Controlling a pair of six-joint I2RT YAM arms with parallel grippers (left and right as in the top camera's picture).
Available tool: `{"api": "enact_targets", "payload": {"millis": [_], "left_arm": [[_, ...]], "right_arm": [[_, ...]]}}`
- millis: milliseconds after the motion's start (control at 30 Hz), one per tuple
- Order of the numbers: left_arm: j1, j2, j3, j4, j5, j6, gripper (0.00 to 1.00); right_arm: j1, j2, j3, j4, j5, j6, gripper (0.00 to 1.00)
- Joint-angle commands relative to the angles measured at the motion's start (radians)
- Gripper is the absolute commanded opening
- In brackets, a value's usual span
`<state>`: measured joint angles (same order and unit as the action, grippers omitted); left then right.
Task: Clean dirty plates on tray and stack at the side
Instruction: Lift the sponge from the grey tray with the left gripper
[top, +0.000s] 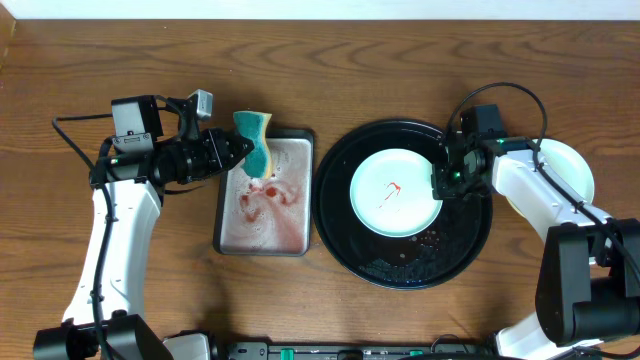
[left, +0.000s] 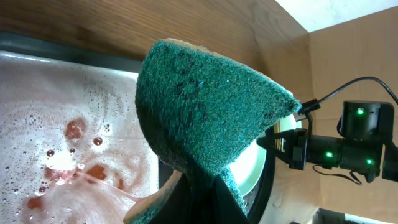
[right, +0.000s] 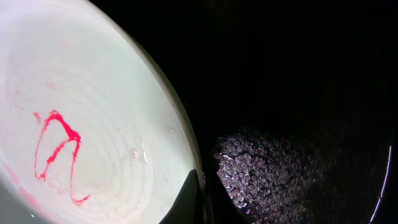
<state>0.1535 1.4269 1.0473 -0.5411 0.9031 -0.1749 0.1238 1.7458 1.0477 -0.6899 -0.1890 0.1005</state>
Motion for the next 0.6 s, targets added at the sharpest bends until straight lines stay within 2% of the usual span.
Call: {"api": "enact_targets", "payload": {"millis": [0, 567], "left_arm": [[0.003, -0.009, -0.01, 0.005, 0.039, 0.025, 0.07], [0.003, -0.009, -0.01, 0.005, 0.039, 0.025, 0.08]], "right_arm": [[0.022, 0.007, -0.005, 0.002, -0.003, -0.016, 0.01], [0.022, 0.007, -0.005, 0.002, -0.003, -0.016, 0.01]]}}
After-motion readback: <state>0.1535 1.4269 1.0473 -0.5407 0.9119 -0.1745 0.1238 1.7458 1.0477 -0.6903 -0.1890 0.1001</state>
